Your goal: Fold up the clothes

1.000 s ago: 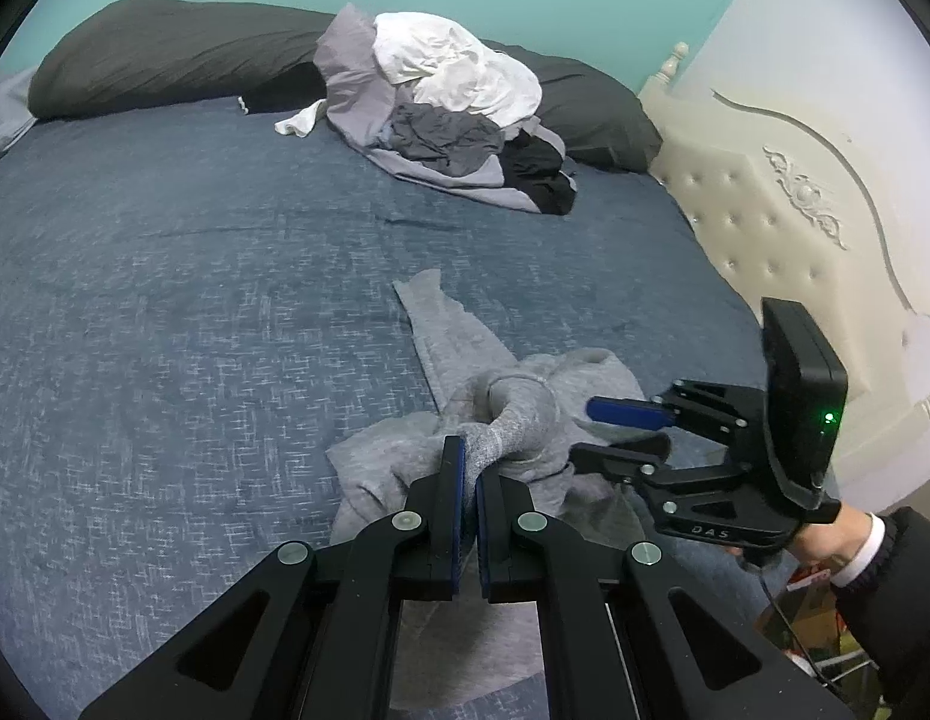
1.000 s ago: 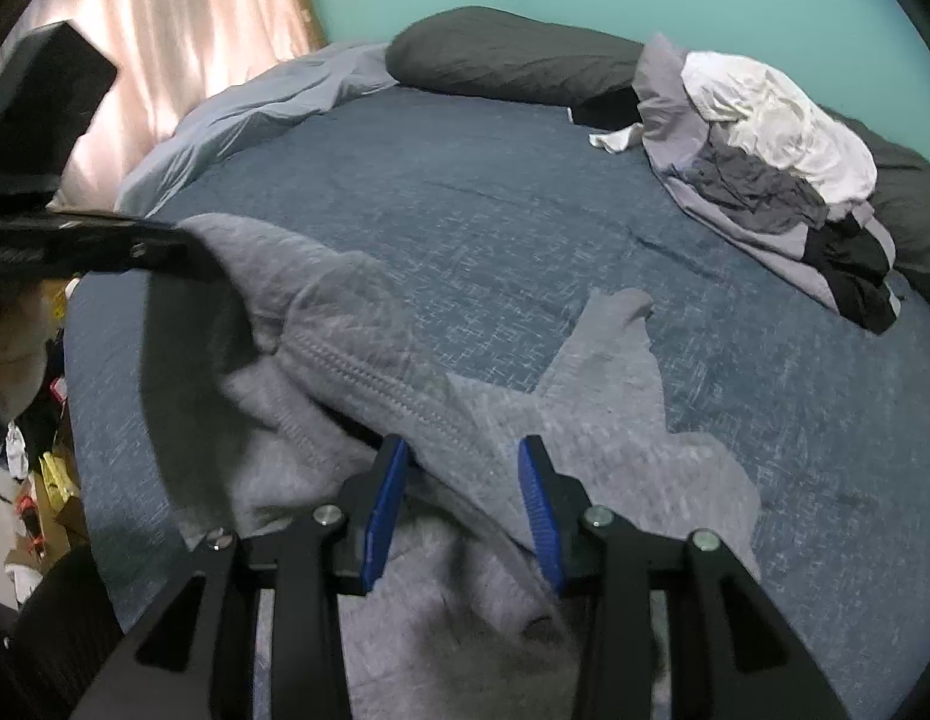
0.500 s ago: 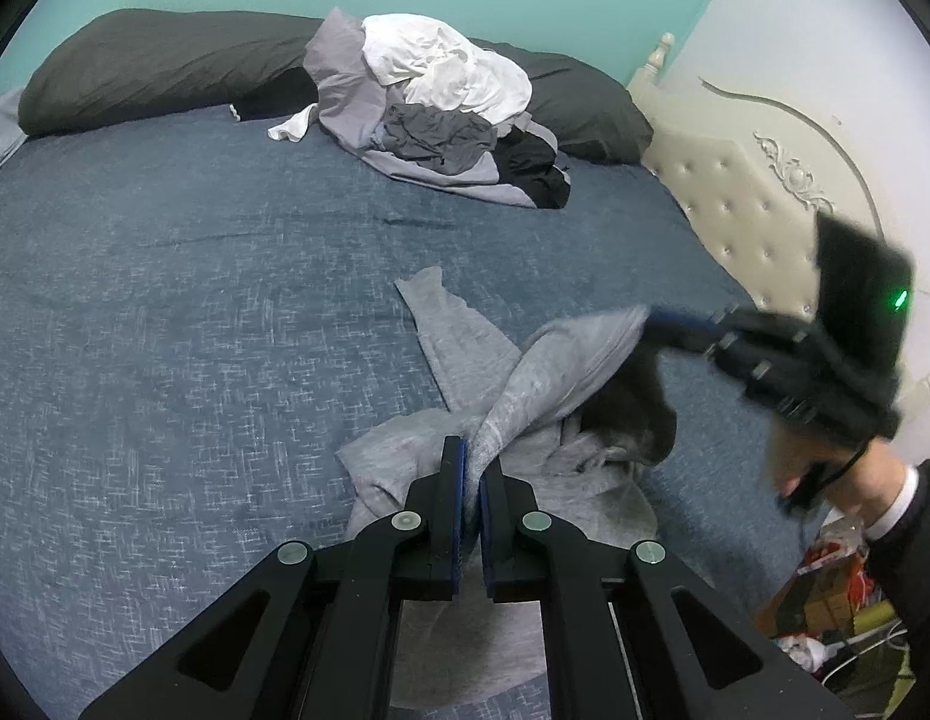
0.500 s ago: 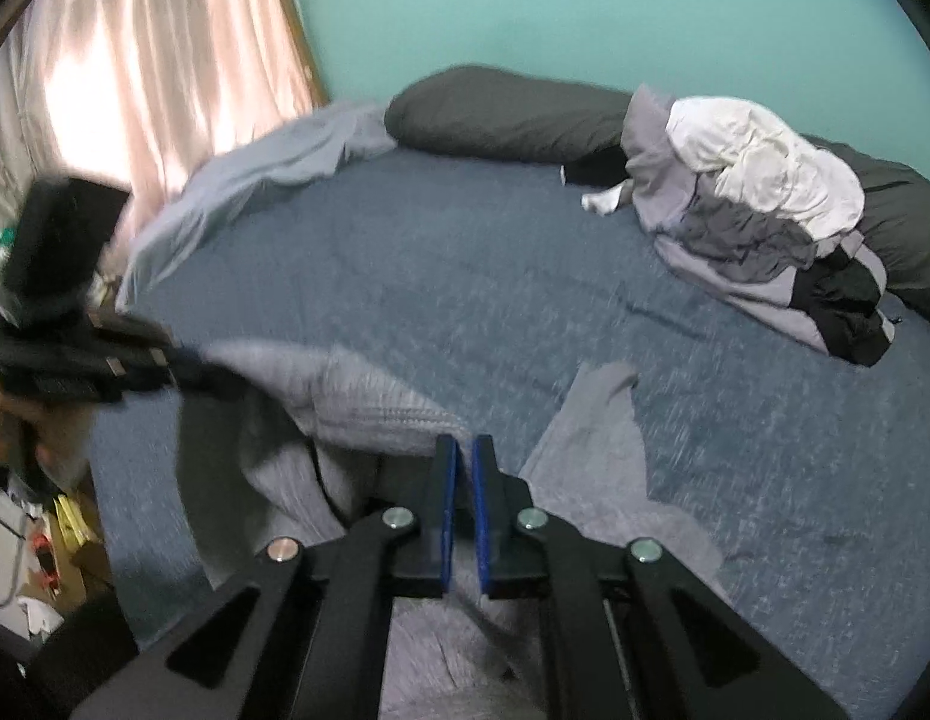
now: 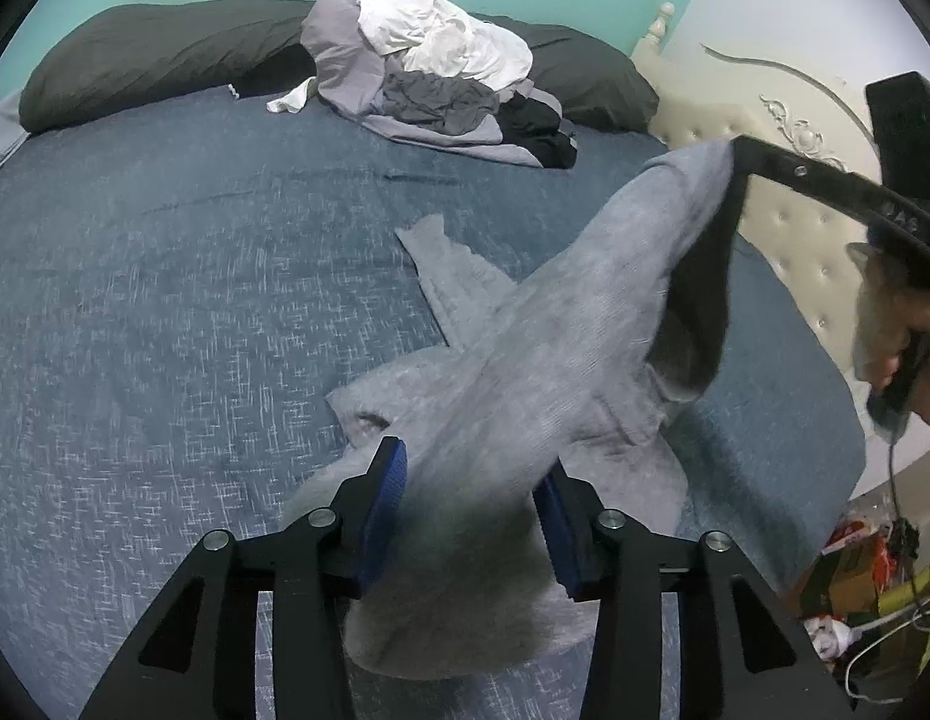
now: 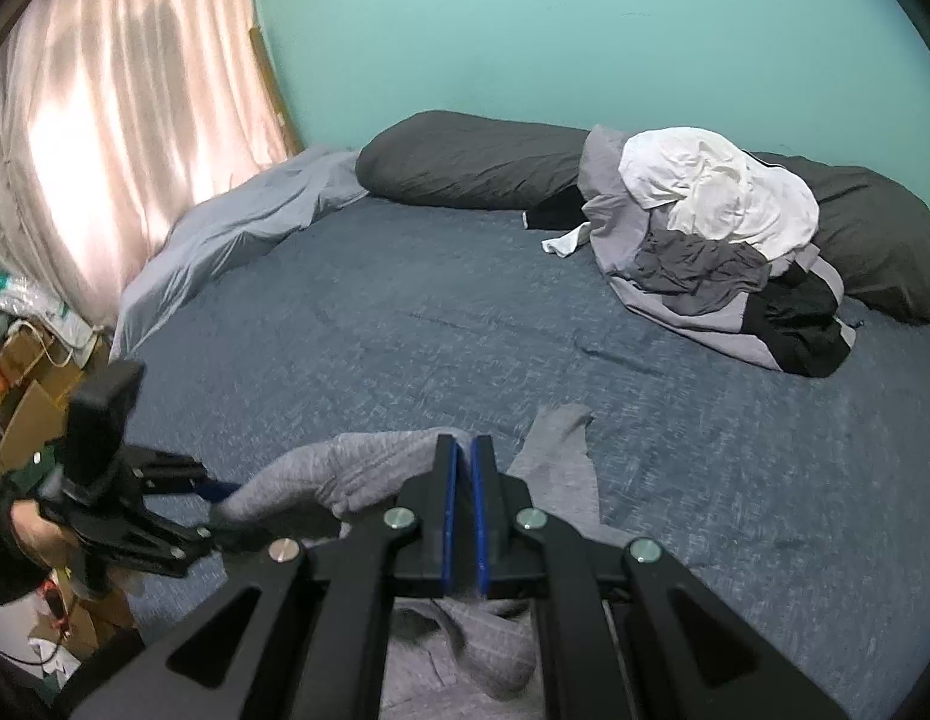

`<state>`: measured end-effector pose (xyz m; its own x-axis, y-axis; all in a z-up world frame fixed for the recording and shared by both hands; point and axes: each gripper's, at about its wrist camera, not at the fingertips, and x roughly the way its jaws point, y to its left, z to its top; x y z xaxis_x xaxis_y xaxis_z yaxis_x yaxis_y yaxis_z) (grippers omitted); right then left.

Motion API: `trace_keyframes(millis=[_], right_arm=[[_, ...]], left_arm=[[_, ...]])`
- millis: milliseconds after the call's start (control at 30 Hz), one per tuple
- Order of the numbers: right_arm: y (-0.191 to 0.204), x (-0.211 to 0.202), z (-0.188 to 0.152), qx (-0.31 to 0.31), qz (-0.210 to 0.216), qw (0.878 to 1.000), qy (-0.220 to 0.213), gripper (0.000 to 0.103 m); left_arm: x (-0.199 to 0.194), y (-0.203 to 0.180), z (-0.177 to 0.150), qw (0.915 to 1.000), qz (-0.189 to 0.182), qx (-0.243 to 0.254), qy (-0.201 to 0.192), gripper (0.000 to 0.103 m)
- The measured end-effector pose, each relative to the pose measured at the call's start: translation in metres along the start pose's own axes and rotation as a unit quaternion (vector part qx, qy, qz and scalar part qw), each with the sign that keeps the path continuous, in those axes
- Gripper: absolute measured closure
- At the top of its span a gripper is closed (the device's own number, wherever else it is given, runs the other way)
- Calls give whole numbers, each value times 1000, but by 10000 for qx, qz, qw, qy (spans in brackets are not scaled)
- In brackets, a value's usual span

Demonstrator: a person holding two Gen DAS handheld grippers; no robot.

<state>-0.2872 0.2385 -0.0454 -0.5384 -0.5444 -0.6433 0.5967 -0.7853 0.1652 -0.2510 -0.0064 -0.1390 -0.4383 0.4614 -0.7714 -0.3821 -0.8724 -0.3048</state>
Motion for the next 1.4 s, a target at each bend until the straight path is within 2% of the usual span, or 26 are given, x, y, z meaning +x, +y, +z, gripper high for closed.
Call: trace_keyframes(millis=[33,67,167,500,667,867,967,1033,1133,1233,1400], right_arm=[[-1,-3,0,14,-13,10000,-8,98],[-3,-6,-1,25,-29,10000,-11,98],[-7,-17,-1,66,-48,9999,-65,99],[-6,-78,21,190,-29,9977,-643,99],[4,-126,44,113,-33,9943,-1062,99],[21,-195,77,-39,22,9871,-1598,99],[28,-221,88,-113,101,9838,-1784,99],[33,-237,94,-164,137,9819,-1882,99],[34,-236,95,-178,82,9846,-1737,99],[28,-218,86,-79,40,9892,-1466,99],[7,-158,56,221,8,9968,-774,99]], left_arm=[[-1,2,1,10000,45,-16,-31,92],[-3,3,4,9999,99,-27,-95,99],[-22,6,18,9993,117,-10,-348,100],[-112,-22,95,9908,204,681,-1152,100],[-159,-46,127,9825,198,921,-1605,100],[-228,-71,155,9687,14,1165,-2190,100],[-250,-81,165,9637,-36,1321,-2318,100],[-250,-85,168,9641,-24,1396,-2260,100],[-228,-81,169,9707,-55,1364,-1976,100],[-190,-70,159,9791,-159,1249,-1596,100],[-125,-48,137,9893,-209,1042,-1001,100]])
